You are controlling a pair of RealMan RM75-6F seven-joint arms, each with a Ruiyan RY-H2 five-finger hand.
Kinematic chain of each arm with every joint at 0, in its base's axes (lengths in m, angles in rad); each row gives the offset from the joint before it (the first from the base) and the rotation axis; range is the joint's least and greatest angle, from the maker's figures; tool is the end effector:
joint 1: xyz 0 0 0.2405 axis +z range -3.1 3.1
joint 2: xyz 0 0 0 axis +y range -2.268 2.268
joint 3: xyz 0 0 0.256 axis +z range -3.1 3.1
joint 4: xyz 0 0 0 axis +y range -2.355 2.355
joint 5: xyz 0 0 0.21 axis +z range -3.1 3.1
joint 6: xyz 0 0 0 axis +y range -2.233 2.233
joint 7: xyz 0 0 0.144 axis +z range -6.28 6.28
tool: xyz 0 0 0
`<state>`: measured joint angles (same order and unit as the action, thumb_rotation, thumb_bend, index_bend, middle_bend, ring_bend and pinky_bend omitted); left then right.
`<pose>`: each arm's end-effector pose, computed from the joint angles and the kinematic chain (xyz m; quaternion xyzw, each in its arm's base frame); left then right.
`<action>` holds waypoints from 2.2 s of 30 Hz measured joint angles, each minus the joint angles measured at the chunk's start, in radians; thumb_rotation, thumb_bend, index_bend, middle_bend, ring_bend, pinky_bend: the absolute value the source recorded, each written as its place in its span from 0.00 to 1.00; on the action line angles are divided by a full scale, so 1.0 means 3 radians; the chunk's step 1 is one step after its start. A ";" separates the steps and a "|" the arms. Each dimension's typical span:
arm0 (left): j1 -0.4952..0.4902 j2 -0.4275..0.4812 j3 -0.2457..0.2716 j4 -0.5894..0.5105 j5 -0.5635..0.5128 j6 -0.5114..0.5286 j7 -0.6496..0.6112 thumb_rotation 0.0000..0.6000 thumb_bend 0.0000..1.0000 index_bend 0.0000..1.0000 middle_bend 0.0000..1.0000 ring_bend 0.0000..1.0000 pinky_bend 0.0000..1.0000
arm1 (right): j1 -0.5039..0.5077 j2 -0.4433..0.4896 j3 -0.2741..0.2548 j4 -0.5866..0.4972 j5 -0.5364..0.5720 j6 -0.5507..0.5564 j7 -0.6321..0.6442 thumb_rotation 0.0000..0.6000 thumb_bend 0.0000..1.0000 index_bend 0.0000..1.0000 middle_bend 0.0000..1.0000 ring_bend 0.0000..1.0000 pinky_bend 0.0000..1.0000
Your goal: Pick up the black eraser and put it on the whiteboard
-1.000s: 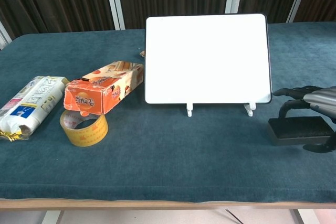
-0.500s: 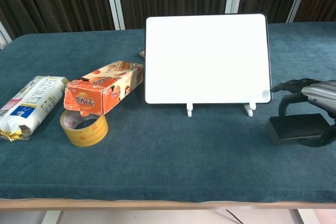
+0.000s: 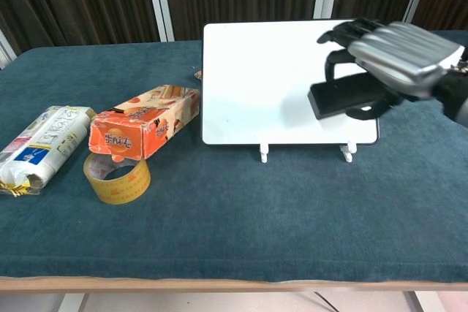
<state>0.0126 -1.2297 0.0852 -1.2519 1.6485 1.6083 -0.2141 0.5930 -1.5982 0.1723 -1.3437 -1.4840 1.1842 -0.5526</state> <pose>-0.3633 0.1215 0.1468 -0.6337 -0.3838 -0.3726 0.5587 -0.1681 -0.3238 0.0033 0.7559 -0.1544 0.3763 0.5130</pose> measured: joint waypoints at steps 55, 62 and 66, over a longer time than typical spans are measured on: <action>0.0108 -0.0032 -0.0101 0.0095 0.0009 0.0285 -0.0246 1.00 0.37 0.00 0.00 0.00 0.04 | -0.0628 0.0607 -0.0657 -0.0920 -0.0085 0.1033 -0.0187 1.00 0.18 0.00 0.00 0.00 0.00; 0.0100 -0.0026 -0.0085 -0.0053 0.0104 0.0308 -0.0014 1.00 0.37 0.00 0.00 0.00 0.03 | -0.1373 0.1024 -0.0959 -0.0872 0.0039 0.1525 0.0678 1.00 0.18 0.00 0.00 0.00 0.00; 0.0093 -0.0022 -0.0109 -0.0175 0.0034 0.0232 0.0245 1.00 0.37 0.00 0.00 0.00 0.03 | -0.1603 0.1030 -0.0962 -0.0544 0.0051 0.1716 0.1140 1.00 0.18 0.00 0.00 0.00 0.00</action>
<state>0.0404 -1.2363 0.0526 -1.3044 1.6588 1.6779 -0.1406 0.1123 -1.2892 -0.1162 -1.5070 -1.4688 1.6992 -0.2107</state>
